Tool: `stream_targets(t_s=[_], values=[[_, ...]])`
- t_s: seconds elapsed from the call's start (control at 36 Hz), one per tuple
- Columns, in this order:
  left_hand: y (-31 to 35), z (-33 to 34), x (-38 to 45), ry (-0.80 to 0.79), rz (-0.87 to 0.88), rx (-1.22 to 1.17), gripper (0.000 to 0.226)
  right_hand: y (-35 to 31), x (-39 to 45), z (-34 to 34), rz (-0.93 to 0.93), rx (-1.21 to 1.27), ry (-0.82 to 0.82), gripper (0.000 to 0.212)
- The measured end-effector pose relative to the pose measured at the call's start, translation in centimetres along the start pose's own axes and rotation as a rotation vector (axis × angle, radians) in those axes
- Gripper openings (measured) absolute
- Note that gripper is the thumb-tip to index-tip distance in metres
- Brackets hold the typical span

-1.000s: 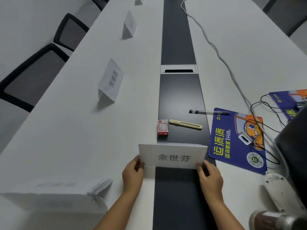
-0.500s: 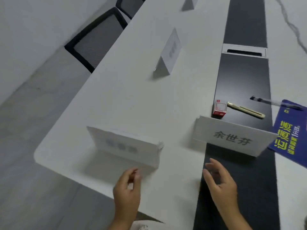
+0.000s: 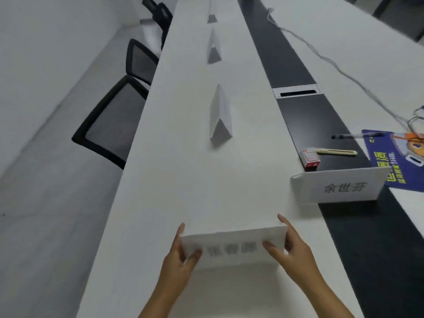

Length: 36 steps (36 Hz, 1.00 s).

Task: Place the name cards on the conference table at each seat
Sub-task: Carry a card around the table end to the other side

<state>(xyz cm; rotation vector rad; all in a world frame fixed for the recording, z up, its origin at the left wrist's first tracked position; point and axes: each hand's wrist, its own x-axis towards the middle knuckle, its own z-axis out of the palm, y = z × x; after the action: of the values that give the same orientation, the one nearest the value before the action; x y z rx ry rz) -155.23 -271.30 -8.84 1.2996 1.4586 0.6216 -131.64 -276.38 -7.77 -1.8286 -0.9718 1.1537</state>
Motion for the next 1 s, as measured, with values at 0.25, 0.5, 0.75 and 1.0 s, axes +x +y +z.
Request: stream_targets(t_s=[0.25, 0.5, 0.75, 1.0], values=[[0.1, 0.4, -0.1, 0.003, 0.043, -0.006, 0.058, 0.8, -3.3, -0.9, 0.073, 0.210, 0.117, 0.051], [3.0, 10.6, -6.2, -0.387, 0.082, 0.113, 0.058, 8.0, -17.1, -7.0, 0.272, 0.405, 0.604, 0.056], [5.6, 26.7, -13.8, -0.876, 0.294, 0.214, 0.085, 16.4, -30.0, -13.3, 0.503, 0.555, 1.141, 0.054], [5.1, 43.0, -24.3, -1.142, 0.256, 0.379, 0.060, 25.9, -40.7, -21.7, 0.563, 0.553, 1.403, 0.047]])
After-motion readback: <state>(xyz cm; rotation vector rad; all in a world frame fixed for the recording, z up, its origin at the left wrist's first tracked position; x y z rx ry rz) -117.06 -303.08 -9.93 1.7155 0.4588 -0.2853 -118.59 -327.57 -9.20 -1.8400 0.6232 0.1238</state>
